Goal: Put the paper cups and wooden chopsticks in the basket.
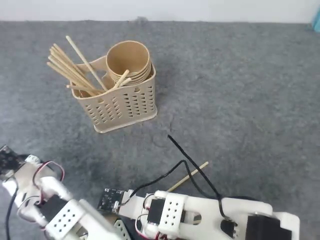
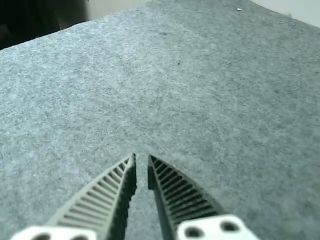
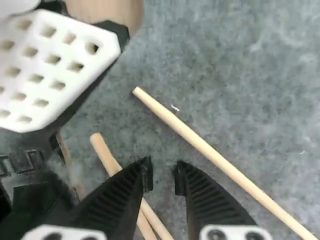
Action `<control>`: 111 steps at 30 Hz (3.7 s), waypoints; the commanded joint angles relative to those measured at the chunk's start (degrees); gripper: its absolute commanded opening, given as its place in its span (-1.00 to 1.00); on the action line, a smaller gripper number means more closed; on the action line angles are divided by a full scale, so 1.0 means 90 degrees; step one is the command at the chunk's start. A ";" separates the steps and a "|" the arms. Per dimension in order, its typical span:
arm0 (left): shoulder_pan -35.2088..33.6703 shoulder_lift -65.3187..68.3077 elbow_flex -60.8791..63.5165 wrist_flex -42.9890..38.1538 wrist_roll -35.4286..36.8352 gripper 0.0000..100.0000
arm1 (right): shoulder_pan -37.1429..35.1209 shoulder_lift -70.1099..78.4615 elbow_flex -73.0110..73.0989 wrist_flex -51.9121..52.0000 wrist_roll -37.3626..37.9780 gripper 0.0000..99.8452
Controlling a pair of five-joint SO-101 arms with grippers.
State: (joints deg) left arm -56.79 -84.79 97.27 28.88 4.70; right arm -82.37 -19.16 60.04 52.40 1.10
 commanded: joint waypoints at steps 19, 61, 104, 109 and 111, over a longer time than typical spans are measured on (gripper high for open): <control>-0.0010 0.0029 -0.0044 -0.0049 0.0000 -0.93 | -0.0405 -0.1353 0.0078 0.1910 0.0654 -0.70; 0.0010 0.0020 -0.0054 -0.0049 -0.0176 -0.93 | 0.3228 -0.5270 -0.0615 0.1861 0.0147 -0.99; 0.0029 0.0049 -0.0044 -0.0010 -0.0186 -0.93 | 0.4010 0.0952 -0.4698 -0.8474 0.0098 -0.98; 0.0029 0.0039 -0.0044 -0.0010 -0.0186 -0.93 | 0.4000 0.0816 -0.4698 -0.8571 0.0068 -0.98; 0.0029 0.0039 -0.0044 -0.0010 -0.0186 -0.93 | 0.4000 0.0874 -0.4659 -0.8562 -0.0098 -0.98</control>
State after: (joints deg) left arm -56.62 -84.79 97.27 28.88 3.65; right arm -47.03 -8.88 21.98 -23.30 1.19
